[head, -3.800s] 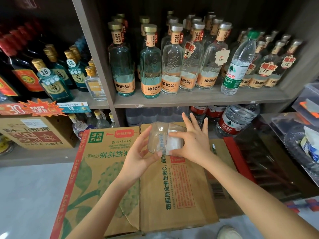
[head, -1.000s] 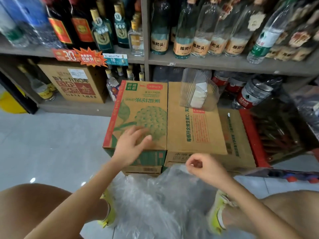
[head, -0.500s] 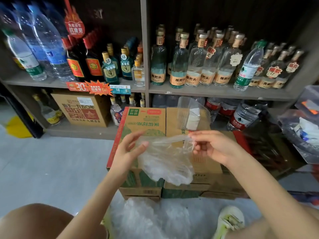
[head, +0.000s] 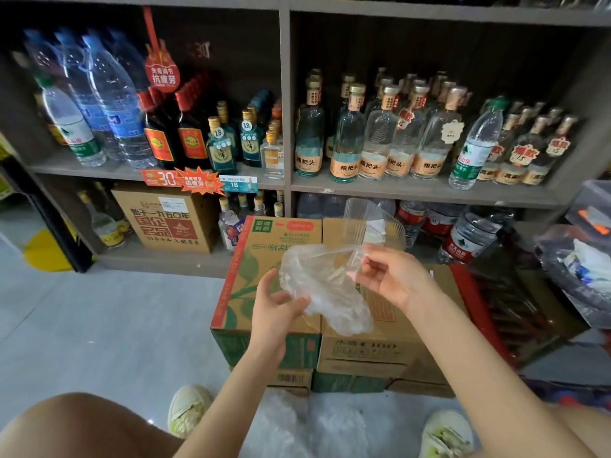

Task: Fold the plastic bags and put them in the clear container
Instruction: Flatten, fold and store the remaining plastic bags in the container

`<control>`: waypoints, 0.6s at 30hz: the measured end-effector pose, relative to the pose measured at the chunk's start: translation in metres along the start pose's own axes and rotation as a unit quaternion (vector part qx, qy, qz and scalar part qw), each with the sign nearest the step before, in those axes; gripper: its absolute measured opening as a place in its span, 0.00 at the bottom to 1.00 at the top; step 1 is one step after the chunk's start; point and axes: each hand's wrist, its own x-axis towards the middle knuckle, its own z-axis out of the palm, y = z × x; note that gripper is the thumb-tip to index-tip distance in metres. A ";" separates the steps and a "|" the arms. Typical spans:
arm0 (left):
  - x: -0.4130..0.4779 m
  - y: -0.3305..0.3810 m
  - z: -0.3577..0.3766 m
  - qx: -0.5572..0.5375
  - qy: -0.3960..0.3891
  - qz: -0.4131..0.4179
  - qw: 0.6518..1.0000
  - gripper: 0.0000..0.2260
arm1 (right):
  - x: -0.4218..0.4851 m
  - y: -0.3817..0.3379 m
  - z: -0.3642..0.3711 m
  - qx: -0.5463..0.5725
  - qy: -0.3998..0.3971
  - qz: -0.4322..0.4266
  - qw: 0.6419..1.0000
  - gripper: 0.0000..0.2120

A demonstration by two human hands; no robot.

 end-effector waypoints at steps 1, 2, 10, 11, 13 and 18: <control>0.001 0.002 -0.004 0.001 -0.005 0.007 1.000 0.30 | 0.002 0.000 -0.005 -0.015 0.012 -0.011 1.000 0.07; 0.003 0.005 -0.010 0.008 -0.014 0.013 1.000 0.28 | 0.003 -0.001 -0.010 -0.029 0.027 -0.022 0.999 0.06; 0.019 0.026 -0.051 0.084 -0.118 0.040 0.989 0.18 | 0.017 0.008 -0.045 -0.236 0.098 -0.108 0.961 0.08; 0.020 0.028 -0.054 0.093 -0.122 0.044 0.987 0.17 | 0.017 0.010 -0.046 -0.254 0.092 -0.113 0.956 0.08; 0.021 0.030 -0.056 0.115 -0.123 0.057 0.984 0.16 | 0.015 0.014 -0.045 -0.317 0.095 -0.147 0.932 0.10; 0.021 0.029 -0.045 0.160 -0.112 0.094 0.976 0.11 | -0.013 0.025 -0.016 -0.532 0.054 -0.356 0.766 0.29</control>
